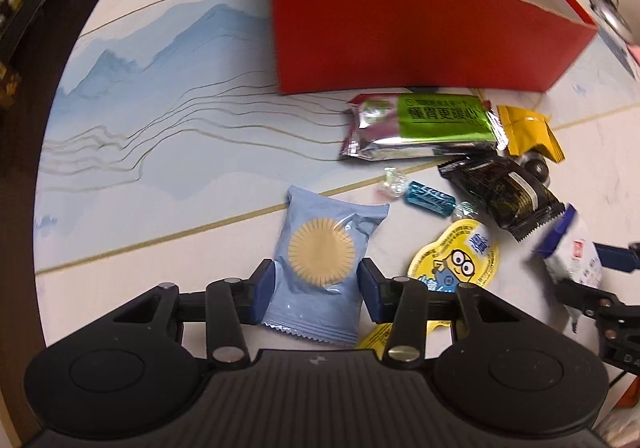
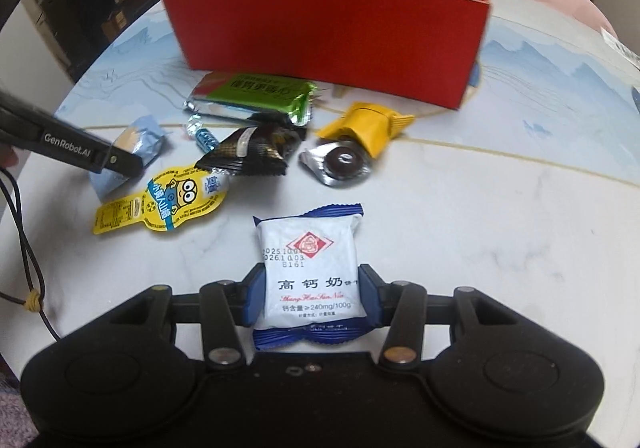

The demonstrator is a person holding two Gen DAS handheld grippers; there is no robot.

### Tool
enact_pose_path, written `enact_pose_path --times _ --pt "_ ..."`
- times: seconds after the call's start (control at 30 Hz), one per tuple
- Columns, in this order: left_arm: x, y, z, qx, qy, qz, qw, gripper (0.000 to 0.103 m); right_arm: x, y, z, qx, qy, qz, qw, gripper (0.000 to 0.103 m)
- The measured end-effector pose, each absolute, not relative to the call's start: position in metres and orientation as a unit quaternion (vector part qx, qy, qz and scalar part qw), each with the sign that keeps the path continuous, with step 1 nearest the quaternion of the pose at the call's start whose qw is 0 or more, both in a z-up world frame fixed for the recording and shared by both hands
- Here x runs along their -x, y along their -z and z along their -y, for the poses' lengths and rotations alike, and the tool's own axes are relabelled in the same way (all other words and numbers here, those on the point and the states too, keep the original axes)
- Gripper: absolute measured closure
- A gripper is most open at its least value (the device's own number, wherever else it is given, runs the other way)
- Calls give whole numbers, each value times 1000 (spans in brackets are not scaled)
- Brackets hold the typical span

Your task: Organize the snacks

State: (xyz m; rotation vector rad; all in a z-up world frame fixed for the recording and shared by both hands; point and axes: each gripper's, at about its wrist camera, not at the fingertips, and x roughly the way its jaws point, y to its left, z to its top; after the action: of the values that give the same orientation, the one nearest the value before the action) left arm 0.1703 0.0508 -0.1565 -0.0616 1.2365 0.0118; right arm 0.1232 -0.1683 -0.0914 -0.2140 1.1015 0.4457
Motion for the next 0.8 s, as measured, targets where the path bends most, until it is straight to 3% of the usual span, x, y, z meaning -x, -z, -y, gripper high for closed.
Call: enact_pose_path --times 0.4,0.8 --pt "-146 110 -63 97 -15 -546 832 59 -119 52 182 44 -207 -486 848 56" --pt "-158 44 -53 102 -6 -496 863 59 -149 -7 182 33 -215 -434 875 56"
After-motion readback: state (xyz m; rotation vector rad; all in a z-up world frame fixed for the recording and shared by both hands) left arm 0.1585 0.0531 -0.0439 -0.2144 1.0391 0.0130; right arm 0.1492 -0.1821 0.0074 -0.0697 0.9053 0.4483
